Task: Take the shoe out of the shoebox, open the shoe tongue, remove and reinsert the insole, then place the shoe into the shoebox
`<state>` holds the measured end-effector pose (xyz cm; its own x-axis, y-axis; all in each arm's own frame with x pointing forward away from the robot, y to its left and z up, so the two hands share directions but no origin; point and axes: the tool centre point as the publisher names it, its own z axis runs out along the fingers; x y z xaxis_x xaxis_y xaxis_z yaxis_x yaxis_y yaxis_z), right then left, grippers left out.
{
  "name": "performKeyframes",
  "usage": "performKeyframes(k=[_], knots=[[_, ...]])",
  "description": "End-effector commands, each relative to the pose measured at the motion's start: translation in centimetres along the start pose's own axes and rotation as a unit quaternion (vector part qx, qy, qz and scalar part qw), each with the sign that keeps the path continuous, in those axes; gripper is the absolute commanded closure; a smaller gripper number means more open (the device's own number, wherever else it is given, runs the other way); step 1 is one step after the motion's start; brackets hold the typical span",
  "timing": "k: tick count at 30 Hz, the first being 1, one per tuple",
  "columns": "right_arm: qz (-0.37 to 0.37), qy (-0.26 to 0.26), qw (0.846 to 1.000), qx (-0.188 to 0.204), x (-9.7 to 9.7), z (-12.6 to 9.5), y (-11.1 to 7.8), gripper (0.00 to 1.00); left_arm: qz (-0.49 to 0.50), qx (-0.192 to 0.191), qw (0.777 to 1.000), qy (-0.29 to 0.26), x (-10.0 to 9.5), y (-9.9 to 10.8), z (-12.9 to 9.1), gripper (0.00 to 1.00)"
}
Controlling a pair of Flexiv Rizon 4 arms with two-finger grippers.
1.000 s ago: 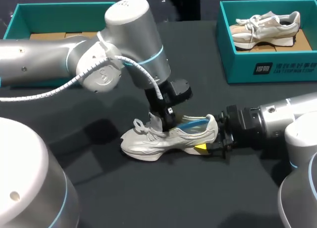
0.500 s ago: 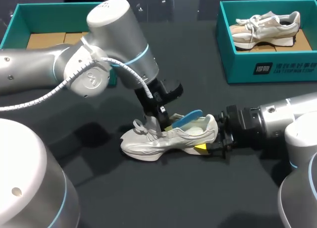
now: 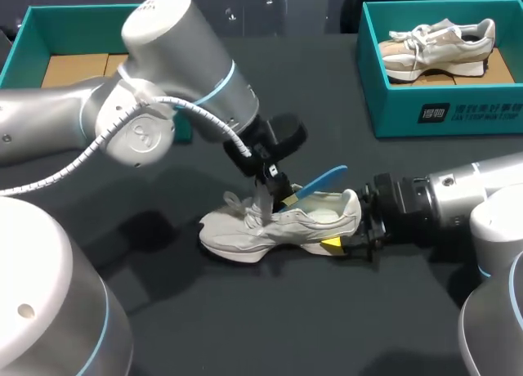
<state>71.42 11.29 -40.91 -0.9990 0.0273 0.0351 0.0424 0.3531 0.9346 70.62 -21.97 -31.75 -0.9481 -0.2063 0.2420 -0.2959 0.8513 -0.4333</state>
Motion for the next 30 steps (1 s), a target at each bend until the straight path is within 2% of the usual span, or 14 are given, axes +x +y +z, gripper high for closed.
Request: performKeyframes(k=[1,8,13,14,17,19,20,22,26,30], knots=[[0.0,-0.001,1.0,0.001,0.2,0.2,0.0,1.0,0.002,-0.003,1.0,-0.016,0.5,-1.8,0.6,1.0],[0.0,-0.001,1.0,0.001,0.2,0.2,0.0,1.0,0.0,-0.006,0.999,-0.053,0.2,-3.8,2.2,1.0],[0.0,-0.001,1.0,0.001,0.2,0.2,0.0,1.0,0.0,0.009,0.998,-0.063,0.5,-4.3,2.1,1.0],[0.0,-0.001,1.0,0.001,0.2,0.2,0.0,1.0,0.002,0.014,0.997,-0.07,0.6,-4.3,2.1,0.88],[0.0,-0.001,1.0,0.001,0.2,0.2,0.0,1.0,0.006,0.027,0.996,-0.085,1.1,-4.4,2.0,0.63],[0.0,-0.001,1.0,0.001,0.2,0.2,0.0,1.0,0.009,0.037,0.995,-0.095,1.4,-4.5,2.0,0.33],[0.0,-0.001,1.0,0.001,0.2,0.2,0.0,1.0,0.011,0.043,0.994,-0.099,1.5,-4.5,1.9,0.26],[0.0,-0.001,1.0,0.001,0.2,0.2,0.0,1.0,0.014,0.055,0.992,-0.109,1.7,-4.7,1.7,0.16],[0.0,-0.001,1.0,0.001,0.2,0.2,0.0,1.0,0.023,0.077,0.988,-0.132,2.2,-4.9,1.7,0.02],[0.0,-0.001,1.0,0.001,0.2,0.2,0.0,1.0,0.03,0.094,0.983,-0.153,2.4,-5.0,1.9,0.0]])
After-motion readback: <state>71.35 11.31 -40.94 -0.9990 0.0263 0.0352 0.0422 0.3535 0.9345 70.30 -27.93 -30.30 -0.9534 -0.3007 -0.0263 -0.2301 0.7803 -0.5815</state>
